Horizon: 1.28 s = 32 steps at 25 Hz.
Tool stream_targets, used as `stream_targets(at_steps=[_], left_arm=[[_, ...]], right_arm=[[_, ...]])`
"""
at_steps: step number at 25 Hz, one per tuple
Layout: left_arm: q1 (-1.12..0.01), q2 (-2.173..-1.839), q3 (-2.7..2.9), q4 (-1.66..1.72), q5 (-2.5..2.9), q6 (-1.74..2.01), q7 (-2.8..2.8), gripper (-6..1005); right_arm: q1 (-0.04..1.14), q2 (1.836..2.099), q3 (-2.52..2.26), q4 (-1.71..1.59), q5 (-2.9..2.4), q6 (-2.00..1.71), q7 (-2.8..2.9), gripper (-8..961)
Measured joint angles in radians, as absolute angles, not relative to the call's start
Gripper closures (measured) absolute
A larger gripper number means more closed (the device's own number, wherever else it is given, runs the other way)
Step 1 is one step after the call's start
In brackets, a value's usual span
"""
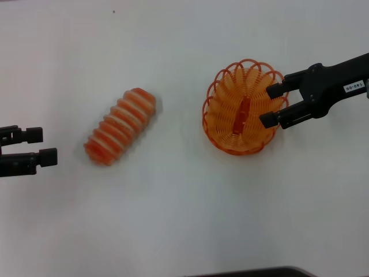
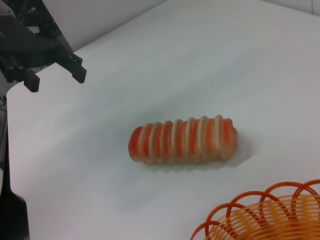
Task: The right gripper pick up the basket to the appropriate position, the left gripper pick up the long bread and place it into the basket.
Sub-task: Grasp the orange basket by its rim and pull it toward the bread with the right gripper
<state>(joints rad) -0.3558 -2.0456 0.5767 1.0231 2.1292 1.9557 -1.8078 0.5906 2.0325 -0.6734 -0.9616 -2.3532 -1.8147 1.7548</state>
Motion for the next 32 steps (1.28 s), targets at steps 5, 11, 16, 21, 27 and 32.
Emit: stream_targets(at_steps=[5,11,16,21,27,32], left_arm=[[-0.356,-2.045,0.577,1.023,2.129,1.956,-1.808,156],[-0.356,-2.045,0.577,1.023,2.129,1.956,-1.809,157],[-0.354,-2.044,0.574,1.023,2.129,1.957,-1.812,157],[-0.353,-2.042,0.572,1.023,2.129,1.961,-1.813,158],[-0.354,-2.039,0.569,1.023,2.129,1.959,-1.810,158],[-0.362,-2.038,0.570,1.023,2.129,1.958,-1.808,159]], right_arm=[[0.591,2.033,-0.673,-0.961,-2.353,-1.817,1.755,70],[0.591,2.032,-0.673,-0.960,-2.353,-1.818,1.755,69],[0.597,2.027,-0.638,-0.964,-2.317,-1.823,1.793,70],[0.641,1.973,-0.596,-1.011,-2.230,-1.799,2.044,71],[0.727,1.962,-0.639,-1.161,-2.398,-1.771,2.203,71],[0.832,1.997,-0.726,-1.155,-2.649,-1.756,2.219,72]])
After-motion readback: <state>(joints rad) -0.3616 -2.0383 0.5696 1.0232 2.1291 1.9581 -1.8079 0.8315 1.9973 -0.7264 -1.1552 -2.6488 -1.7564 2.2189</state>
